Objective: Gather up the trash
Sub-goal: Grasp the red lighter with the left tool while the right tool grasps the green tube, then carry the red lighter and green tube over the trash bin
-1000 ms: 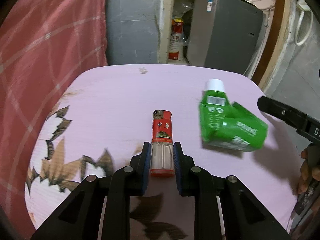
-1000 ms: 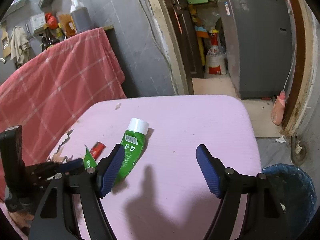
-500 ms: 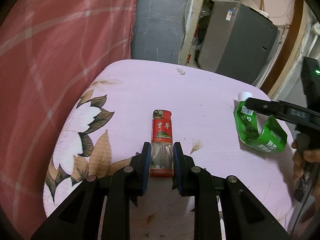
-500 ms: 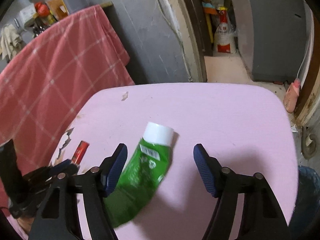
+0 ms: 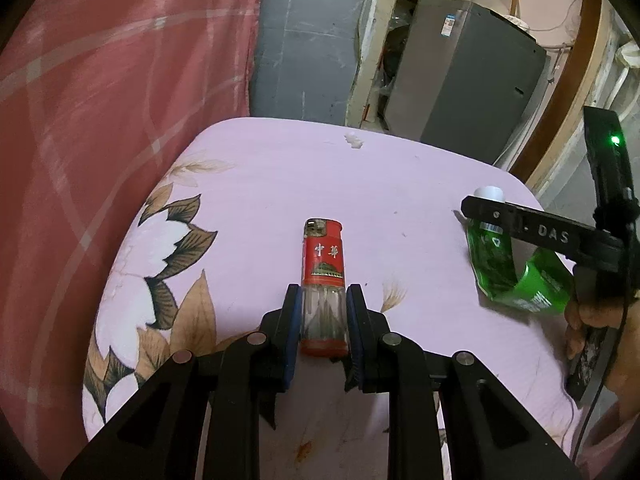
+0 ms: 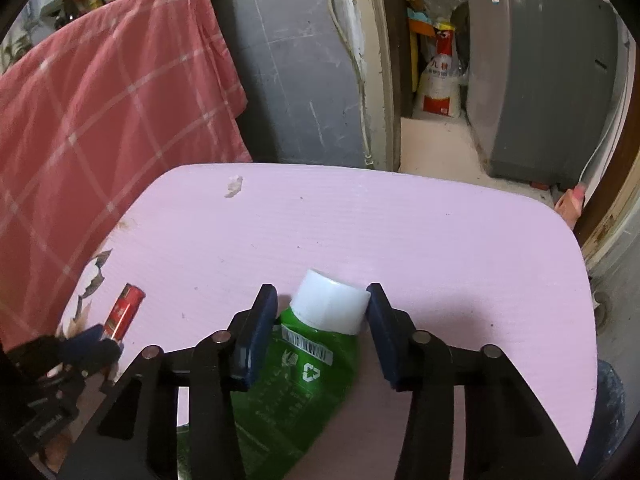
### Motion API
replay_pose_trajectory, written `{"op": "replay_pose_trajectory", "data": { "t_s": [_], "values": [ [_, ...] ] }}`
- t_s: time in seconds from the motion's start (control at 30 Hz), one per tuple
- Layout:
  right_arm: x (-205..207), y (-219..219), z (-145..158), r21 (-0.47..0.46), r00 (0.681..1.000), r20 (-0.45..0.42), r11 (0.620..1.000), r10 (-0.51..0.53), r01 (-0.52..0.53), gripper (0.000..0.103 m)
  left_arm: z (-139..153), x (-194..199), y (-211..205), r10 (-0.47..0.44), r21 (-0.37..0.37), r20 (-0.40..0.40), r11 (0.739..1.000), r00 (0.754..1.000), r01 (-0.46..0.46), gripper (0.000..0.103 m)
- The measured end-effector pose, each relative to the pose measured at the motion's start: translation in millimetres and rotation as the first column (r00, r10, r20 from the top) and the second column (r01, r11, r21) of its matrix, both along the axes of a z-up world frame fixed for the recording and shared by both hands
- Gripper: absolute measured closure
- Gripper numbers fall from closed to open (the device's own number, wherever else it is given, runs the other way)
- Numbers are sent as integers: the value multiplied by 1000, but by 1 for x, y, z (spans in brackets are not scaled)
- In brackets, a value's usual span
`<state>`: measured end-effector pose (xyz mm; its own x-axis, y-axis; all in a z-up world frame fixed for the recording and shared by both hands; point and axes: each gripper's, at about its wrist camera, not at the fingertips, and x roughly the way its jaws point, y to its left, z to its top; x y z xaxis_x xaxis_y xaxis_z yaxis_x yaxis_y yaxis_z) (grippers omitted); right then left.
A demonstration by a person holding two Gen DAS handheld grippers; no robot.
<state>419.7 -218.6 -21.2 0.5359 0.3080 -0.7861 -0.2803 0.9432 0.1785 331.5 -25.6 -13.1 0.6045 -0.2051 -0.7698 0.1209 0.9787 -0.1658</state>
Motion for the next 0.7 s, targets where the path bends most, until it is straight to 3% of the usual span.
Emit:
{"op": "replay_pose_trajectory", "data": {
  "t_s": [0.2,0.33,0.7],
  "values": [
    [-4,-7,3,61,999,-25,998,22,-20,66,2,6,-7,-14,13,-5,1000,1000,14,77],
    [-15,-10,6,81,999,-30,996,34,-32,71,-1,1,-12,-5,54,12,999,1000,4,84],
    [-81,-38,19,54,994,104,998,10,-15,71,3,-24,-32,-18,-55,9,998,1000,18,85]
  ]
}}
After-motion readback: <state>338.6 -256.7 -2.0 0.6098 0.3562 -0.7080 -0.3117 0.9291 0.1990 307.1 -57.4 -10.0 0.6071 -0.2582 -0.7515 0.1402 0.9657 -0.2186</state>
